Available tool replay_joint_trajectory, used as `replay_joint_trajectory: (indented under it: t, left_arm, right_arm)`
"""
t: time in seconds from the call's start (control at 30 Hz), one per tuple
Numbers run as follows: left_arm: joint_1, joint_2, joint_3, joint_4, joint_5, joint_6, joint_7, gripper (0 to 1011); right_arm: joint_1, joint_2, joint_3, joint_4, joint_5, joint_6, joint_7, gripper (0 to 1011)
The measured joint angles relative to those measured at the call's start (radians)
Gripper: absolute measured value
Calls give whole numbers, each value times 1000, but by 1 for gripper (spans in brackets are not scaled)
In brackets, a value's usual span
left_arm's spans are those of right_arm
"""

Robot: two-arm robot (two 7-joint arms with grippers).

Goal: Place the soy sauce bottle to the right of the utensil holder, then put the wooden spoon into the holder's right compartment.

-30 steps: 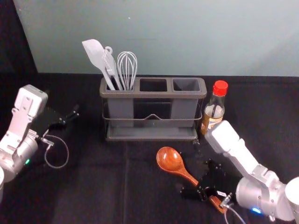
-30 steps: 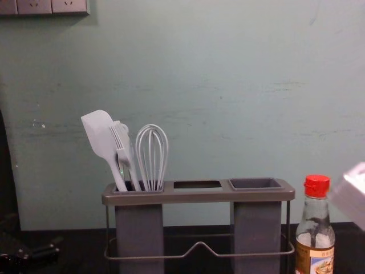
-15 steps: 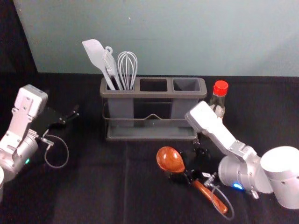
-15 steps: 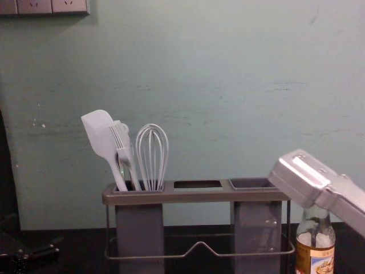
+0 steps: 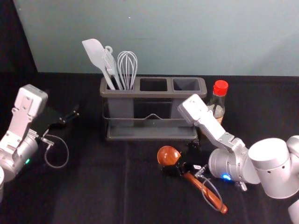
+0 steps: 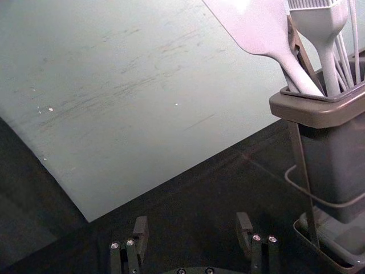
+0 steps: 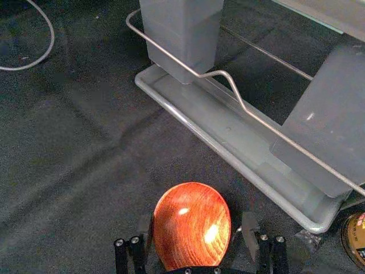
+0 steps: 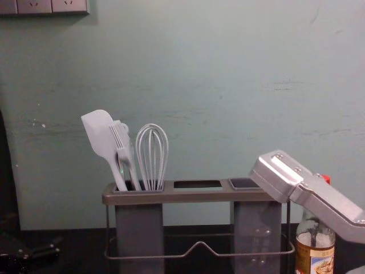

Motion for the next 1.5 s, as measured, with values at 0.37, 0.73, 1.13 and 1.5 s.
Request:
replay_joint_trajectory:
  t: [0.37,0.73,1.13,1.5]
  left_arm:
    - [0,0,0,0,0,0,0,1005]
    - [0,0,0,0,0,0,0,1005]
    - [0,0,0,0,0,0,0,1005]
    - [0,0,0,0,0,0,0,1005]
  right_arm:
    - [10,-21,-4,30,-9,-11,3,1000]
    - [14,-22,-13,36,-29,-15,9,1000]
    - [12,-25,-20,35,-57,-25,15,1000]
    - [7,-31,-11,36,-60,-25,25,1000]
